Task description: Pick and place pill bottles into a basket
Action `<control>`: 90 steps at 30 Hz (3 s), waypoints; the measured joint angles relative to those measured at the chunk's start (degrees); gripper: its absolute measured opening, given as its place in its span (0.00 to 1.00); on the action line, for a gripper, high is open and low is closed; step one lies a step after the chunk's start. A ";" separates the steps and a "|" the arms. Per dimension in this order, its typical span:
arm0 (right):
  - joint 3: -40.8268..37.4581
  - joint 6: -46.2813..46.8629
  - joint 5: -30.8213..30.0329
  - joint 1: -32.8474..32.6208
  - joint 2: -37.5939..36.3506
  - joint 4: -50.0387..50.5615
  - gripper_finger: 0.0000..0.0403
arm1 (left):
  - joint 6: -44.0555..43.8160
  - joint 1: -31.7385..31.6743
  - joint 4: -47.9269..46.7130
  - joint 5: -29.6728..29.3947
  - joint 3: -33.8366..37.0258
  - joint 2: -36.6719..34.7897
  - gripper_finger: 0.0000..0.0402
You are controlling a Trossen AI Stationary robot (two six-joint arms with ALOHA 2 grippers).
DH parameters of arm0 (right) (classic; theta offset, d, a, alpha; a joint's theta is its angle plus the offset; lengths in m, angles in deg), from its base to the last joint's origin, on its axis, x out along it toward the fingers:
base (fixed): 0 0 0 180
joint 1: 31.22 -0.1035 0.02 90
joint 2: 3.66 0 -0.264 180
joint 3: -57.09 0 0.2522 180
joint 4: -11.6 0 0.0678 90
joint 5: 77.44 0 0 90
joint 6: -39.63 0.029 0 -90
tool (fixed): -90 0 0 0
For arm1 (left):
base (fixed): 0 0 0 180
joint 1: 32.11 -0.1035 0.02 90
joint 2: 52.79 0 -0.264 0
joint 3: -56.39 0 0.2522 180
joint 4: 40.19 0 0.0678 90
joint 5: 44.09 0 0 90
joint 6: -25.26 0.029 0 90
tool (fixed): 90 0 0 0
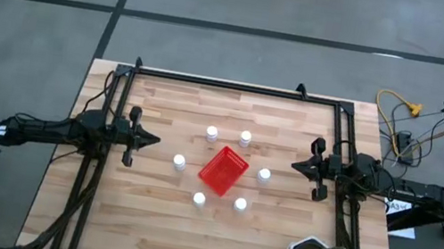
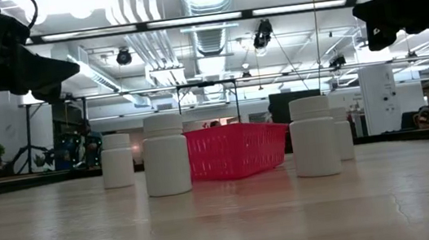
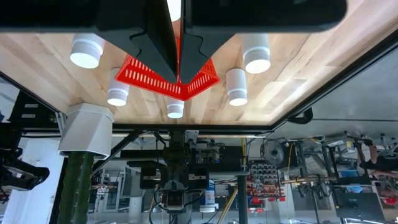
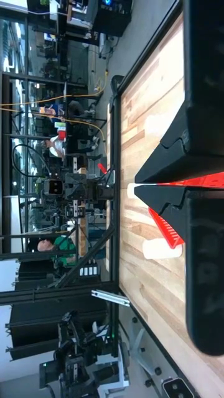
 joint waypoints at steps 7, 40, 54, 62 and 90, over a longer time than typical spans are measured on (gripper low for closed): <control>0.00 0.01 0.00 -0.01 -0.06 -0.05 0.02 | 0.01 0.00 0.00 0.01 0.00 0.00 0.00; -0.02 10.25 -3.81 0.00 1.06 -16.52 0.02 | -17.13 -0.02 24.03 -0.01 0.00 0.06 0.00; -0.02 19.91 -5.14 0.00 13.84 -16.15 0.02 | -22.39 0.00 23.39 0.92 -0.22 8.78 0.00; 4.90 13.12 -4.49 0.00 19.84 -15.52 0.02 | -22.26 0.00 23.49 5.52 -3.56 17.93 0.00; 36.72 10.60 -6.19 0.13 27.45 28.38 0.02 | -8.89 -0.02 -6.19 4.94 -25.79 23.52 0.00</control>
